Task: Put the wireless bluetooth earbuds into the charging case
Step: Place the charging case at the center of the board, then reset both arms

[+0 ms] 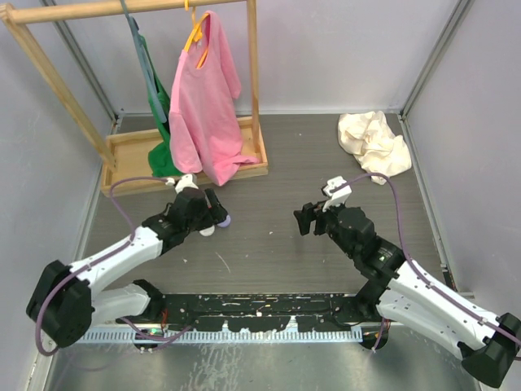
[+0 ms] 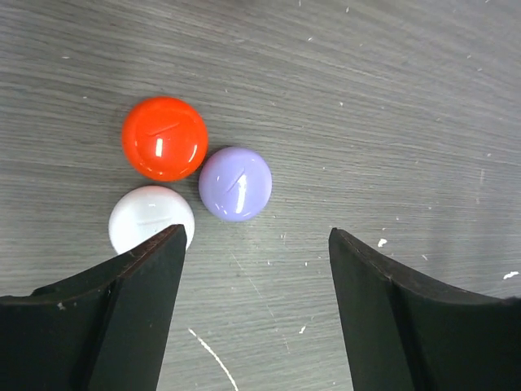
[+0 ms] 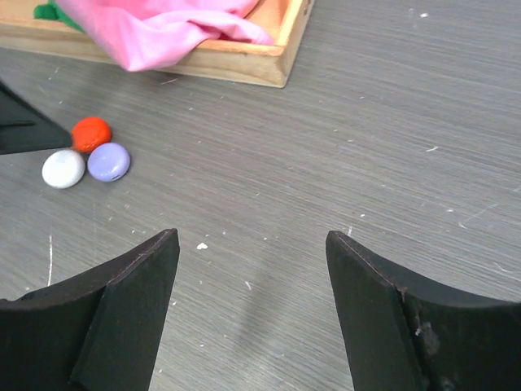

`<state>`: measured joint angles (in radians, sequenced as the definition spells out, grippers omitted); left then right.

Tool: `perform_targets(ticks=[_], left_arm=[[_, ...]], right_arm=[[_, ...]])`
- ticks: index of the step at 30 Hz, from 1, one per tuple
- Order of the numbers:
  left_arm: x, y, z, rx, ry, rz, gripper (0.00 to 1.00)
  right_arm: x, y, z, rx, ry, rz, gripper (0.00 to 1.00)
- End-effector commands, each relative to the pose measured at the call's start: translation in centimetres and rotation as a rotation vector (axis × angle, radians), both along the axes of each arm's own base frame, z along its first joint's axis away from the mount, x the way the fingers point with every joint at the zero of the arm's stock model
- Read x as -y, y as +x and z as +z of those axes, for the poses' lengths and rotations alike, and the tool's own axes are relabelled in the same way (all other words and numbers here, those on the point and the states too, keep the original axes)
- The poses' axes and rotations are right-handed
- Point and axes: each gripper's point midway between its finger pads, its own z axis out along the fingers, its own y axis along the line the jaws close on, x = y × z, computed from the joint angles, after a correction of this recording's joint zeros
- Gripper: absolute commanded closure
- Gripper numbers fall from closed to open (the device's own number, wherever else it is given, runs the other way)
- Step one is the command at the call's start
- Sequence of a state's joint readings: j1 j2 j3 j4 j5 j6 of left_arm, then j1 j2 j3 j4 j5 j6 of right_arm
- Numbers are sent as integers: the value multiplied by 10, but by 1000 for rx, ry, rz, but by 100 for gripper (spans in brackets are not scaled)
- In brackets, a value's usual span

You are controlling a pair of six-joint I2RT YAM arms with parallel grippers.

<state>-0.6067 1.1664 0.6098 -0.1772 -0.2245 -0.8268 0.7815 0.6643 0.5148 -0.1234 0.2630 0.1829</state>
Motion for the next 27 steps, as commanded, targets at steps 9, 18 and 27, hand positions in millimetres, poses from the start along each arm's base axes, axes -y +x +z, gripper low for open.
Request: perform_targets(ticks=[9, 18, 27], left_arm=[[-58, -52, 90, 188, 11, 21, 2], [-105, -105, 152, 356, -27, 35, 2], [-135, -136, 172, 531, -8, 13, 2]], right_arm=[[71, 0, 57, 96, 40, -318, 12], [97, -16, 70, 106, 97, -384, 0], [108, -21, 63, 88, 165, -442, 0]])
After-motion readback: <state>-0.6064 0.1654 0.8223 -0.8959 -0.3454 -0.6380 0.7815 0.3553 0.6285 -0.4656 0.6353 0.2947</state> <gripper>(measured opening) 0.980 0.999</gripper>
